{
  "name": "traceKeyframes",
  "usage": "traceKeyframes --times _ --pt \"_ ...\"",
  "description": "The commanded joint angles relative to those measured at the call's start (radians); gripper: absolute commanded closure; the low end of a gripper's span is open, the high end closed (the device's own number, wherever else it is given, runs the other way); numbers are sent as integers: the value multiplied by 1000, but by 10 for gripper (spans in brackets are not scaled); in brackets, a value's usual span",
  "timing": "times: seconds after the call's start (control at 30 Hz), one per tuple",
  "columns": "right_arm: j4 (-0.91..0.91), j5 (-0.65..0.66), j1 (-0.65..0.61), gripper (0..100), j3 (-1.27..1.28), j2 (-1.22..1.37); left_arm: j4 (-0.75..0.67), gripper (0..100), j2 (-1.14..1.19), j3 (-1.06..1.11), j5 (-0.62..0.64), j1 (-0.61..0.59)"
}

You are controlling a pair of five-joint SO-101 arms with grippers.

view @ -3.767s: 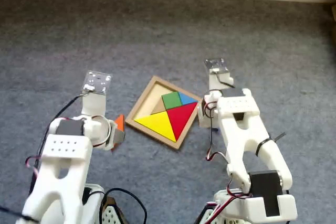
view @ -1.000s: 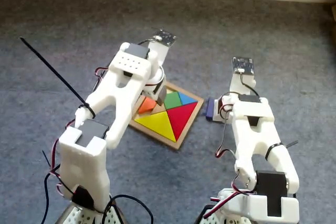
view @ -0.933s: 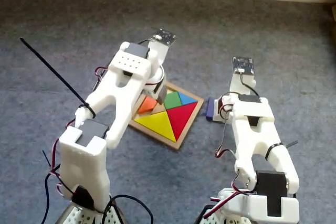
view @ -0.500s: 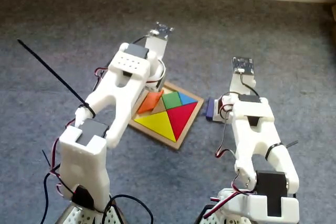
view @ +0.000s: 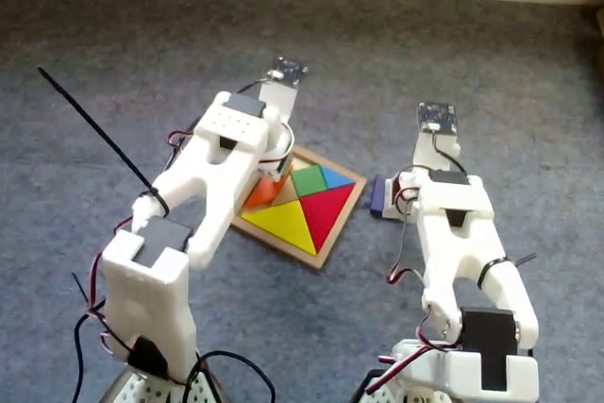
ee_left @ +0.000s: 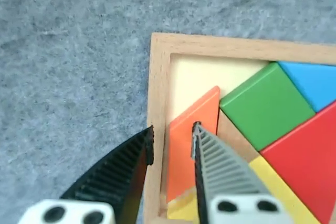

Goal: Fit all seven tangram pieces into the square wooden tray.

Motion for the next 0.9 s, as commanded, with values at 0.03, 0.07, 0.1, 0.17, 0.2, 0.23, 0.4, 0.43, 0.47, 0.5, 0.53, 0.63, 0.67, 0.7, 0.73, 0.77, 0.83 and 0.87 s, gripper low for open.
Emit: traceKeyframes --times 0.03,0.07,0.1,0.17,0.2,0.23,0.4,0.43,0.47,0.5,0.53,0.63,0.67,0.7,0.73,0.77,0.83,0.87 --pt "-21 -6 10 767 -2 -44 95 870 -8 19 -54 -19" --pt "-21 -6 10 767 -2 -44 112 870 -12 19 -54 -21" --pt "-21 -6 10 767 -2 -44 126 870 -16 19 -54 -22" --pt "-21 -6 10 767 -2 -44 149 870 -18 19 -54 -24" --pt "-22 -6 10 767 -2 -44 160 870 -19 18 -54 -24" --pt "-22 -6 10 767 -2 -44 175 870 -21 10 -52 -21" --pt "-22 -6 10 767 -2 -44 242 896 -150 -7 -2 -19" --pt "-22 -6 10 767 -2 -42 256 903 -197 -7 9 -19" --pt "-22 -6 10 767 -2 -42 269 905 -248 2 12 -19" --pt "-22 -6 10 767 -2 -42 273 905 -305 15 15 -19" --pt "-22 -6 10 767 -2 -42 275 905 -367 36 17 -19" --pt "-22 -6 10 767 -2 -42 272 905 -541 131 17 -30" --pt "-22 -6 10 767 -2 -42 258 905 -591 166 17 -42" --pt "-22 -6 10 767 -2 -42 227 905 -636 205 17 -59" --pt "-22 -6 10 767 -2 -42 186 905 -670 254 17 -77" --pt "-22 -6 10 767 -2 -42 130 905 -688 303 18 -101" --pt "-22 -6 10 767 -2 -42 14 905 -696 394 18 -154" --pt "-22 -6 10 767 -2 -42 -41 905 -685 430 18 -180"
